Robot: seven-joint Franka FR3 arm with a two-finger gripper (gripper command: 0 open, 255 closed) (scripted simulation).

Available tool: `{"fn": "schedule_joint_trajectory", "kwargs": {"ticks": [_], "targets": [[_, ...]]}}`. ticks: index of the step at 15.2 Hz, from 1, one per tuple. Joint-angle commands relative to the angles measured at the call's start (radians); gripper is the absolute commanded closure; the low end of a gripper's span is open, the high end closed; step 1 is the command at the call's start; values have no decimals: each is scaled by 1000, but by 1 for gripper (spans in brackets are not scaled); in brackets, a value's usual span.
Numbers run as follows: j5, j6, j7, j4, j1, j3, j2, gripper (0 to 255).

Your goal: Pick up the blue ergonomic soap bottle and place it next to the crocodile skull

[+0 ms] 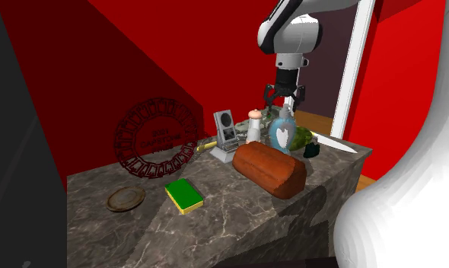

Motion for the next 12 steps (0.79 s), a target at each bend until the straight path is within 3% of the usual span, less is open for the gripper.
{"fn": "schedule_joint_trajectory", "kwargs": {"ticks": [1, 4, 12], "targets": [[2, -29, -1, 18, 0, 1, -11, 0], [6, -113, -4, 79, -1, 2, -34, 0], [6, -113, -4, 79, -1, 2, -34, 0]]}}
